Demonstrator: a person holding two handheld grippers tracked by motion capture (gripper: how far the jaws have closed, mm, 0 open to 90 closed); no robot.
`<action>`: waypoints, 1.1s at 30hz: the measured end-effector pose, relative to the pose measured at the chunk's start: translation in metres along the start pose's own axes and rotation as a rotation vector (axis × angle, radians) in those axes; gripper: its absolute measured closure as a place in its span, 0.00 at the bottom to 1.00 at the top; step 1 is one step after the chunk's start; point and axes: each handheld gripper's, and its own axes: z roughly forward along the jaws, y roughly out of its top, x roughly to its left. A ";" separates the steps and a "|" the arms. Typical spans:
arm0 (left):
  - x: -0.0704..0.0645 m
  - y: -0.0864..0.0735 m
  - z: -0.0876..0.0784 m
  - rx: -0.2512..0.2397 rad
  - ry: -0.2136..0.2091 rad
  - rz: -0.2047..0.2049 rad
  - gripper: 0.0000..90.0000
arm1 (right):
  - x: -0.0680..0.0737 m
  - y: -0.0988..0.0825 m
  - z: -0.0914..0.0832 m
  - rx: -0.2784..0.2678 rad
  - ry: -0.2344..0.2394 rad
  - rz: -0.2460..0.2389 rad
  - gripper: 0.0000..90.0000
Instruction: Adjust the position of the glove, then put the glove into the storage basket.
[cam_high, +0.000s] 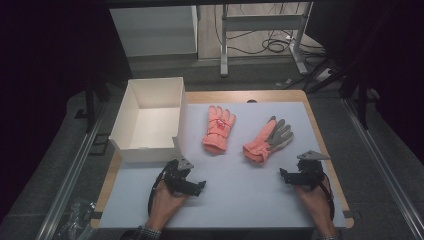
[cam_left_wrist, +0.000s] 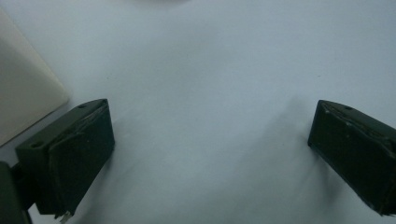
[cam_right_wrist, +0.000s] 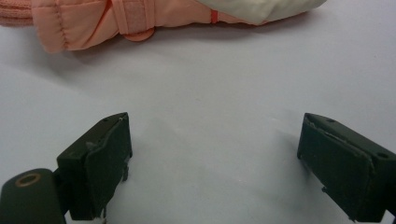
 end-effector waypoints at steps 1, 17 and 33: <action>0.000 0.000 0.000 0.000 0.000 0.000 0.00 | 0.000 0.000 0.000 0.000 0.000 0.000 0.11; 0.000 0.000 0.000 -0.002 0.000 -0.001 0.00 | -0.001 0.000 0.000 0.007 0.006 0.001 0.11; 0.000 0.000 0.000 -0.002 0.000 0.000 0.00 | 0.001 0.004 -0.002 0.006 0.004 -0.003 0.16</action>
